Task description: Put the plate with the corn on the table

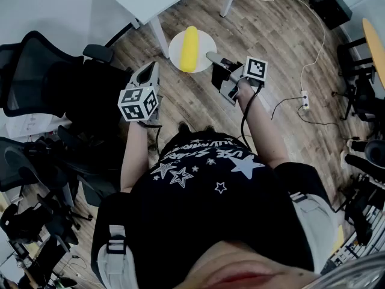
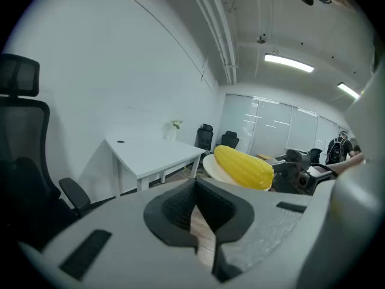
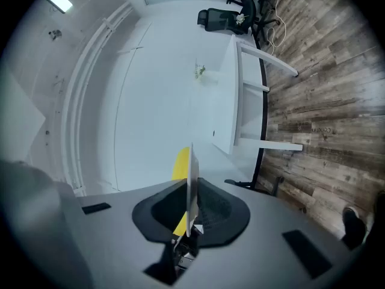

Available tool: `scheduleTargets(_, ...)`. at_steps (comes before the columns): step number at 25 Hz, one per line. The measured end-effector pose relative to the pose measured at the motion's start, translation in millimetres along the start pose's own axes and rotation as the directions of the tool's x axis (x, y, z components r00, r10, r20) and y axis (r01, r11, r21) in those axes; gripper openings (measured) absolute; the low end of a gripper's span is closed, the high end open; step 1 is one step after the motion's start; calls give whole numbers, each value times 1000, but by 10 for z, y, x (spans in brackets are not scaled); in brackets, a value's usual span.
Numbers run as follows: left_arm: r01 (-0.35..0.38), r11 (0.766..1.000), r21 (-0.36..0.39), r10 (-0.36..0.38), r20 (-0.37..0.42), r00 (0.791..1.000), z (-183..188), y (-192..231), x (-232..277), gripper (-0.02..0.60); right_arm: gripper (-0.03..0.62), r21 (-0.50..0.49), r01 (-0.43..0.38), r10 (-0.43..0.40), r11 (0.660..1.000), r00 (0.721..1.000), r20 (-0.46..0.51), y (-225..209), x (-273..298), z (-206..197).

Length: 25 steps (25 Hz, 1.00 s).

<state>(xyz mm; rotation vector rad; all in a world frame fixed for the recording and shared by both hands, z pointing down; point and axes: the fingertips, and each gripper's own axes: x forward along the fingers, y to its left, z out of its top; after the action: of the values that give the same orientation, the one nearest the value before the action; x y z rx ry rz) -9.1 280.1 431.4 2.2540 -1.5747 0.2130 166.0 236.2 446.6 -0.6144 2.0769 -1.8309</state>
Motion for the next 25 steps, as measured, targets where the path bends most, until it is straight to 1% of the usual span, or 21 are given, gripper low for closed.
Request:
scheduleTargets(4,-20,1000,-15,20,24,1000,36,-33,-61,6,35,-17,17,-17,1000,1000,4,11,-88,8)
scheduleTargets(7,-11,999,-36,13,32,999,62,-80,-111,6,35,-15,9,-8,1000,1000,15,60,-161,9)
scheduleTargets(11,-4,1000,-25,5,43,999,97,-143,-136,6,35,-20,0,1,1000,1000,13,85,-201,-18)
scheduleTargets(17,-1,999,-36,3,36,999,25,-236,-175,6,35,-3,-2,2,1000,1000,-1,50,-235,-96)
scheduleTargets(21,-12,999,-44,13,23,1000,-50,-155,-228,6,35,-3,-10,10,1000,1000,-12,50,-165,-154)
scheduleTargets(25,-23,999,-44,24,32,999,3,-23,-250,6,35,-4,-25,24,1000,1000,-11,114,-45,-155)
